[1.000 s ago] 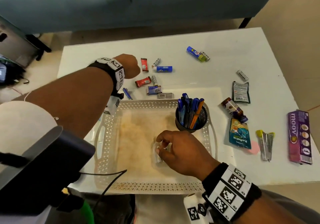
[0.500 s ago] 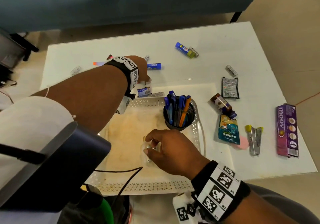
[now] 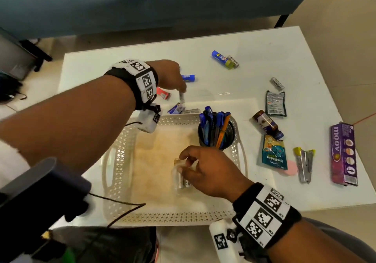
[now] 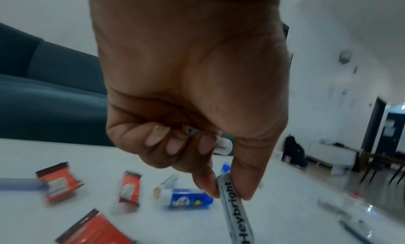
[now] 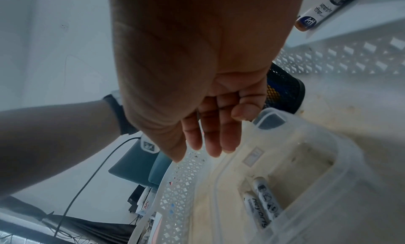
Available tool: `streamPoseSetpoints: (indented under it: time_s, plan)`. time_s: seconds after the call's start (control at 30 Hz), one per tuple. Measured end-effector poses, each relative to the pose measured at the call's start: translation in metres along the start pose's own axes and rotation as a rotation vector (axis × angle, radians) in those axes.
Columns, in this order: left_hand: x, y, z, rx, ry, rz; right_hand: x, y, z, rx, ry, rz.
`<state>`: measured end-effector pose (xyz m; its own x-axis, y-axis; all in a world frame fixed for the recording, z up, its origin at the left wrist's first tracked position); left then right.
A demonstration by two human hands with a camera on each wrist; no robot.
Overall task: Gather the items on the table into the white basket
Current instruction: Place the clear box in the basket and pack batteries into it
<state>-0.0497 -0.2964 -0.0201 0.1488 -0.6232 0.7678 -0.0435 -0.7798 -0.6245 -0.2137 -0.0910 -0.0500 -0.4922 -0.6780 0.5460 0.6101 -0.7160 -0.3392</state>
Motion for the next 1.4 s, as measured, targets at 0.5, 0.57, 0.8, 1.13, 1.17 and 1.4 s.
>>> streamPoseSetpoints:
  time_s: [0.5,0.57,0.8,1.13,1.17,1.4]
  plan:
    - [-0.131,-0.186,0.013,-0.050,-0.655,-0.031,-0.002,-0.001,0.013,-0.137,0.496,-0.021]
    - [-0.137,-0.176,0.011,-0.076,-0.668,-0.007,0.000,-0.003,0.016,-0.172,0.583,-0.013]
    - [-0.133,-0.148,0.008,-0.162,-0.675,-0.040,0.013,-0.007,0.011,-0.257,0.669,0.019]
    - [-0.137,-0.148,0.015,-0.085,-0.544,-0.028,-0.019,-0.011,0.008,-0.291,-0.378,0.059]
    - [-0.137,-0.148,0.017,-0.080,-0.545,-0.027,-0.023,-0.011,0.008,-0.295,-0.416,0.048]
    - [-0.140,-0.148,0.017,-0.065,-0.534,-0.001,-0.031,-0.009,0.006,-0.287,-0.502,0.006]
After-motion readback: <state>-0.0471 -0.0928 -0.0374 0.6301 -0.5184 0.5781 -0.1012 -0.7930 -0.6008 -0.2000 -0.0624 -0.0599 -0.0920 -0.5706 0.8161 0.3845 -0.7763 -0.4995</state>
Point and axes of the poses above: each hand's wrist, its own y-axis towards the middle knuckle, its own x-axis out of the back of the hand, z = x × y, the point moved 4 cm from there along y, towards the middle knuckle, and after that the axes turned 6 degrees about z, right-handed, at the moved point
